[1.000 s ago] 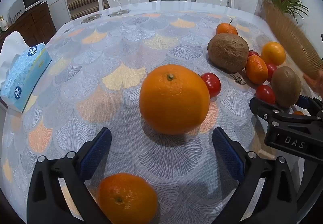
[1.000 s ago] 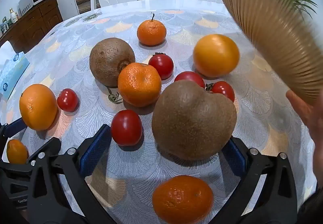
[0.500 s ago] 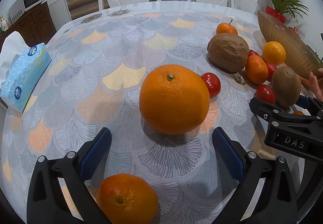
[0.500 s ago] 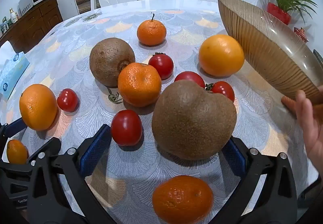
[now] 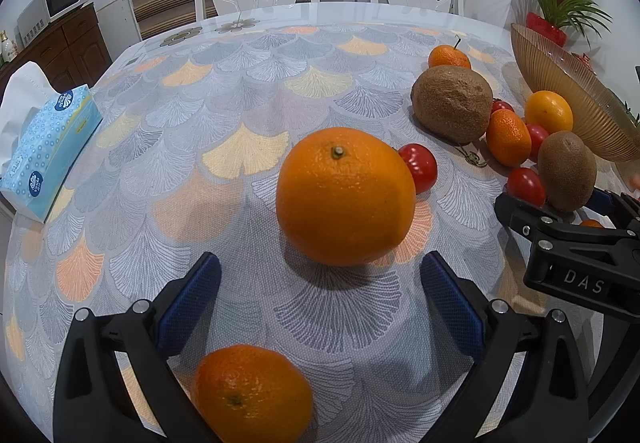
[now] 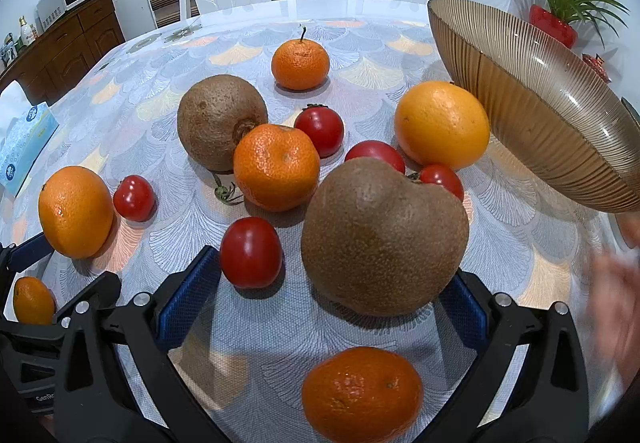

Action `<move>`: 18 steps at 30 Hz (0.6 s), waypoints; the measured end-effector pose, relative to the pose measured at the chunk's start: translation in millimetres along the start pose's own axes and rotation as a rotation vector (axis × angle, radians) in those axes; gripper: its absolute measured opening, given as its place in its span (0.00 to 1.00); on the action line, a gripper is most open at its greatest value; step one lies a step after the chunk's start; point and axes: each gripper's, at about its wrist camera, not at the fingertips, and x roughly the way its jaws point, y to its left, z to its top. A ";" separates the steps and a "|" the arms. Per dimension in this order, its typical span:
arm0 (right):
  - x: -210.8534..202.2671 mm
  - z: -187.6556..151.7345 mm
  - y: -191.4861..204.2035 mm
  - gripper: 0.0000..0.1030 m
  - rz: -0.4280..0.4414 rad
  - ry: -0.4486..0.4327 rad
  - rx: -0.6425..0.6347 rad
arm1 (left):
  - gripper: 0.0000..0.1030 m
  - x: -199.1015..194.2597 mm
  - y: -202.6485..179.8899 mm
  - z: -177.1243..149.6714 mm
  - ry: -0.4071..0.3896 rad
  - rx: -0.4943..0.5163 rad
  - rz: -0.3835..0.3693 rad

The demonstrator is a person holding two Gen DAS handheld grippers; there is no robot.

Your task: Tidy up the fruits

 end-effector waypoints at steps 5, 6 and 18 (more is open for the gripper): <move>0.1 -0.2 0.4 0.97 0.000 0.000 0.000 | 0.95 0.0 0.0 0.0 0.000 0.000 0.000; 0.2 -0.2 0.6 0.97 0.000 0.000 0.000 | 0.95 0.0 0.0 0.0 0.000 0.001 0.000; -3.3 -3.3 -0.9 0.97 0.059 0.098 -0.046 | 0.95 -11.4 -0.6 -9.0 0.016 0.025 -0.018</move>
